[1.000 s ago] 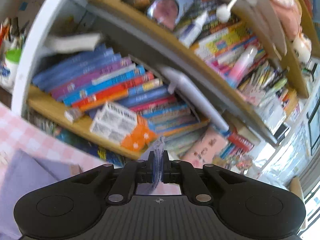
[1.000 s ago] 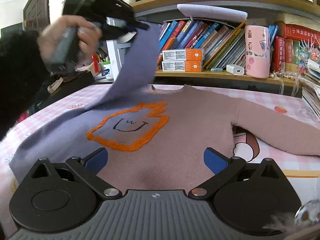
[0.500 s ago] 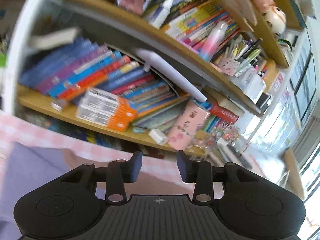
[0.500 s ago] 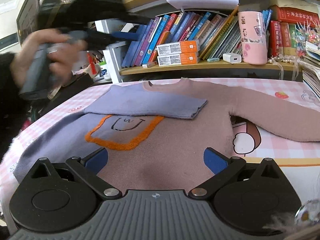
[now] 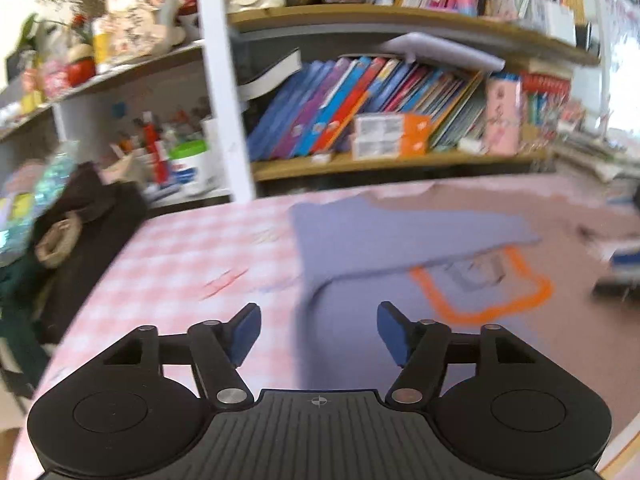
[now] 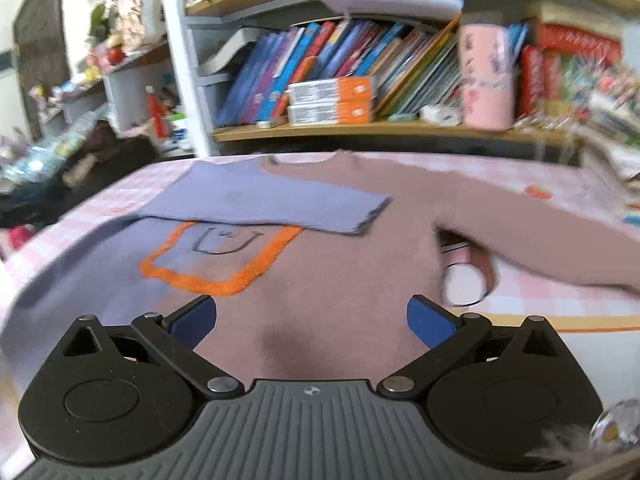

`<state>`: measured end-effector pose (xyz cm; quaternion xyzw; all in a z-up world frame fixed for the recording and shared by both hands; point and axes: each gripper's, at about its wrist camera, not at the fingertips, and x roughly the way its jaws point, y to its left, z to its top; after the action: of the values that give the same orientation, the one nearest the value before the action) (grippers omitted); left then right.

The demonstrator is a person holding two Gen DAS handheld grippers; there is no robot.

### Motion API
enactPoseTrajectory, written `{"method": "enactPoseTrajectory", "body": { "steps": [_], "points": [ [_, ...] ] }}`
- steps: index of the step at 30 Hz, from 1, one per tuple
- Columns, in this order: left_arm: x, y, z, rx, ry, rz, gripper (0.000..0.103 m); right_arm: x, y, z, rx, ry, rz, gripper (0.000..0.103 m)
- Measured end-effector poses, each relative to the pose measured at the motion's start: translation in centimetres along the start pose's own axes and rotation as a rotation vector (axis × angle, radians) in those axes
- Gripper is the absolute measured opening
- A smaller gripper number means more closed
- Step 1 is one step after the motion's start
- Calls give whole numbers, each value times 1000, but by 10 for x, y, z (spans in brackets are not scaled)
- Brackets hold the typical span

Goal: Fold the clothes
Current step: 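Lay the lavender sleeve across the sweater body and open the left gripper, then move the left gripper to the lavender side edge and the right gripper to the hem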

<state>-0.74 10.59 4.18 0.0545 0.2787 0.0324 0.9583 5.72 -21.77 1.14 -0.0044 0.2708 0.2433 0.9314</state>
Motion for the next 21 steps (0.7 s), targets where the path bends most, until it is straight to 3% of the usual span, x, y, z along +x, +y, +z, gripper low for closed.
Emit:
{"method": "enactPoseTrajectory", "body": {
  "steps": [5, 13, 17, 21],
  "points": [
    [-4, 13, -26, -49, 17, -39, 67, -20, 4, -3, 18, 5, -74, 96],
    [-34, 26, -52, -128, -58, -145, 69, -73, 21, -12, 29, 7, -202, 86],
    [-70, 32, -64, -214, -146, -169, 78, -97, 36, -7, 11, -39, -252, 83],
    [-94, 33, -59, -249, -203, -265, 91, -108, 48, -7, -1, -53, -284, 80]
  ]
}}
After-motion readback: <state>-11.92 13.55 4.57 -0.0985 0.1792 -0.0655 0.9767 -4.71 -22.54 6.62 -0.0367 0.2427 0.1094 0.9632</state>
